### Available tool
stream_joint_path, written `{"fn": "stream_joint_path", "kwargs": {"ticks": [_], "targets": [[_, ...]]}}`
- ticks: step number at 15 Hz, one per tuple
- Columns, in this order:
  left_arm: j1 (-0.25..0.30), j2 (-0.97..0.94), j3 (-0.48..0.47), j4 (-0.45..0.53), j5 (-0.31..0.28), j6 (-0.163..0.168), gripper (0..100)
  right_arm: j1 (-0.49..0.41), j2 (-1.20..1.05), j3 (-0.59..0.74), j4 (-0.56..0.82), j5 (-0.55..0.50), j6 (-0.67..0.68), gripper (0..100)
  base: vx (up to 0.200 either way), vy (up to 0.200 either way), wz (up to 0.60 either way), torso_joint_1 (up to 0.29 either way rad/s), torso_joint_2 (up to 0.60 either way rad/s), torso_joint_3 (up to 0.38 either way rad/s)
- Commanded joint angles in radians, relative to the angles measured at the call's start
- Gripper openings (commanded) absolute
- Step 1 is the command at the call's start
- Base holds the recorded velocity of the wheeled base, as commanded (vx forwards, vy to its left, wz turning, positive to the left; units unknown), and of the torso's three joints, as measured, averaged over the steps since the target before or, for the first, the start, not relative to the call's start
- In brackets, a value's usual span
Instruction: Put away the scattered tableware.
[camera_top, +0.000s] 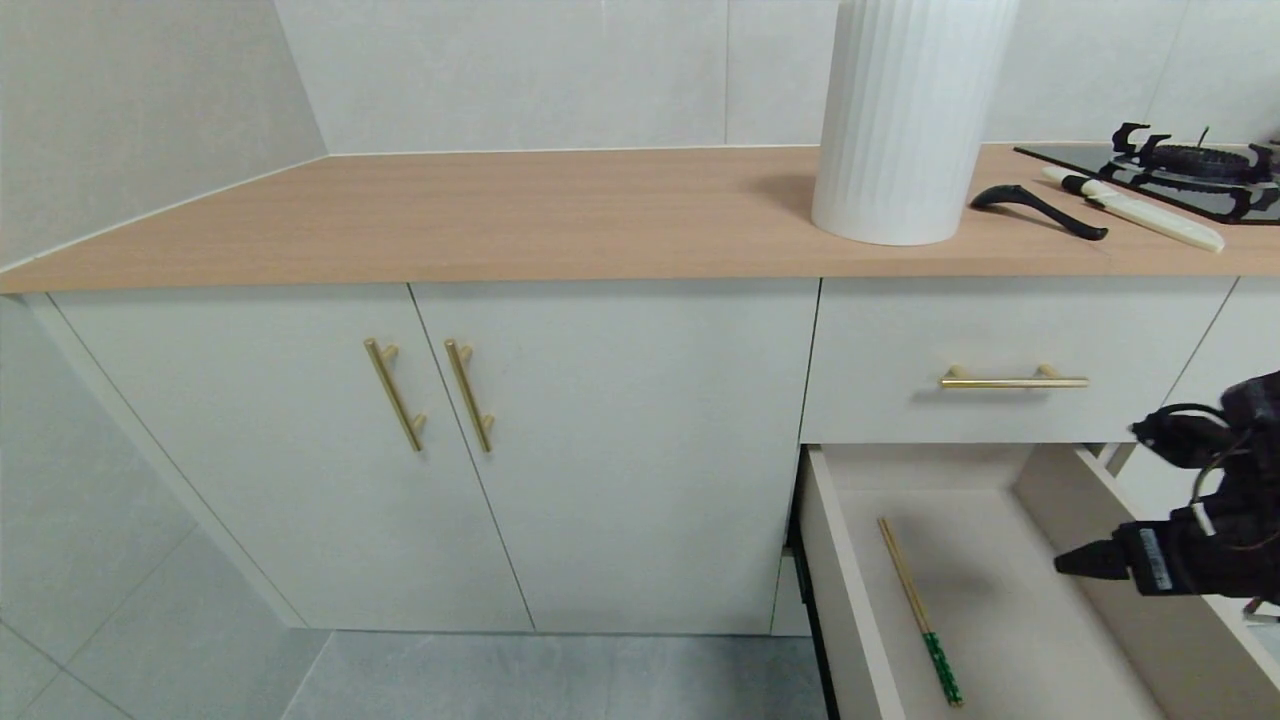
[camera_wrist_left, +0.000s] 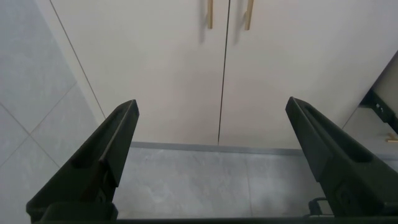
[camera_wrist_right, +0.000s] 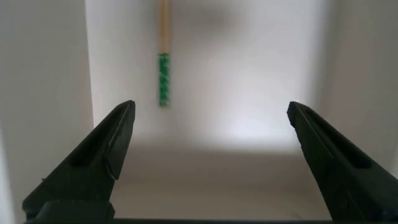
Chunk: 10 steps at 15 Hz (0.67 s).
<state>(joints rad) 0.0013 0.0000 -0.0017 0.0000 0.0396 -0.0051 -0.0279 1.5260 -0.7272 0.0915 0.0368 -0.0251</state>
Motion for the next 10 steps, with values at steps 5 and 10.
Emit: {"fn": "stream_joint_path", "kwargs": {"ticks": [5,10], "targets": [[0.000,0.002,0.000,0.000,0.000,-0.001,100,-0.058,-0.167,-0.024,0.019,0.021,-0.026,100,0.000,0.000,0.00,0.008,-0.02,-0.012],[0.000,0.002,0.000,0.000,0.000,0.001,100,-0.058,-0.184,-0.021,0.019,0.018,-0.042,100,0.000,0.000,0.00,0.108,-0.32,-0.255]]}}
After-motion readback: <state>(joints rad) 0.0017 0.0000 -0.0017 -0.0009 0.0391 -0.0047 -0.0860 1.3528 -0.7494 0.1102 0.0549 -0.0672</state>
